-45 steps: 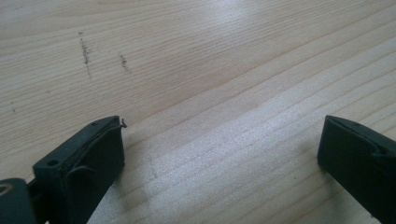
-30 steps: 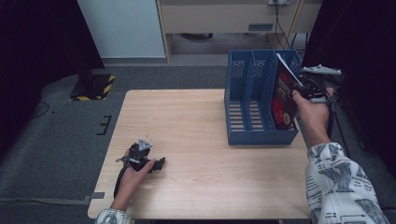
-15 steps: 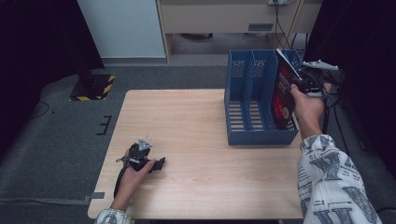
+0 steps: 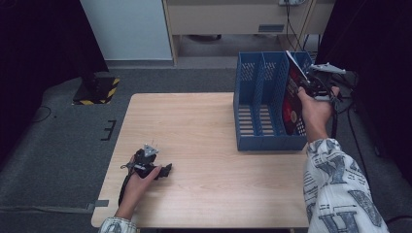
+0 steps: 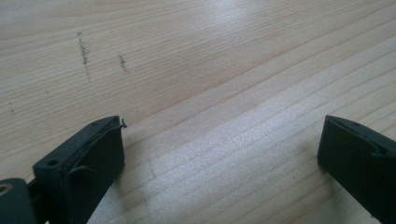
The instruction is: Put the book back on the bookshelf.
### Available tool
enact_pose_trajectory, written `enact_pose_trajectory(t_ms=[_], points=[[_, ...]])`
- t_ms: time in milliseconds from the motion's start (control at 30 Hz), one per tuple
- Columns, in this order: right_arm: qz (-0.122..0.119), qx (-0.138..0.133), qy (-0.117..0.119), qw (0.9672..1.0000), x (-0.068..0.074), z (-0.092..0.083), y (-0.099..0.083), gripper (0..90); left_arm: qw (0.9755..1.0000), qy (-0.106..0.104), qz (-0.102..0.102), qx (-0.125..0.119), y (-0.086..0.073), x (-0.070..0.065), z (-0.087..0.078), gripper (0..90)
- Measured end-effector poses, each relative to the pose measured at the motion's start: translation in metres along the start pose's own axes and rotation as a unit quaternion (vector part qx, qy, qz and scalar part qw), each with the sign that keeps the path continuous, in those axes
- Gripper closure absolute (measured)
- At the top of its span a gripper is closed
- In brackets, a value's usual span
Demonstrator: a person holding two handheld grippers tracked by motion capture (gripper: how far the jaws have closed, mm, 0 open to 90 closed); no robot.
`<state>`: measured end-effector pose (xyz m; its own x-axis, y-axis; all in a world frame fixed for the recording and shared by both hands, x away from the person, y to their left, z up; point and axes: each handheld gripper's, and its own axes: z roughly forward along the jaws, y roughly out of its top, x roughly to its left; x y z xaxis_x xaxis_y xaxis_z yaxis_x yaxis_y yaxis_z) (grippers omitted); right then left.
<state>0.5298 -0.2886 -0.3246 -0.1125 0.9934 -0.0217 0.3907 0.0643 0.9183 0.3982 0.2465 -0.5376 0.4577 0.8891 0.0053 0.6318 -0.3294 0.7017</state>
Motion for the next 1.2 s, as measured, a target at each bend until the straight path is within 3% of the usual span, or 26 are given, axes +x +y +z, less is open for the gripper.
enact_pose_trajectory(t_ms=[767, 1000, 1200], points=[[-0.033, 0.001, 0.013, 0.9994, 0.01, -0.001, -0.005, 84.2, 1.0, 0.0, -0.002, 0.0, 0.0, 0.0, 0.0, 0.0], [-0.041, -0.005, 0.016, 0.999, 0.01, -0.004, -0.004, 71.8, 1.0, 0.0, -0.002, 0.0, 0.0, 0.0, 0.0, 0.0], [-0.038, -0.004, 0.017, 0.9991, 0.01, -0.006, -0.003, 52.8, 1.0, 0.0, -0.001, 0.0, 0.0, 0.0, 0.0, 0.0]])
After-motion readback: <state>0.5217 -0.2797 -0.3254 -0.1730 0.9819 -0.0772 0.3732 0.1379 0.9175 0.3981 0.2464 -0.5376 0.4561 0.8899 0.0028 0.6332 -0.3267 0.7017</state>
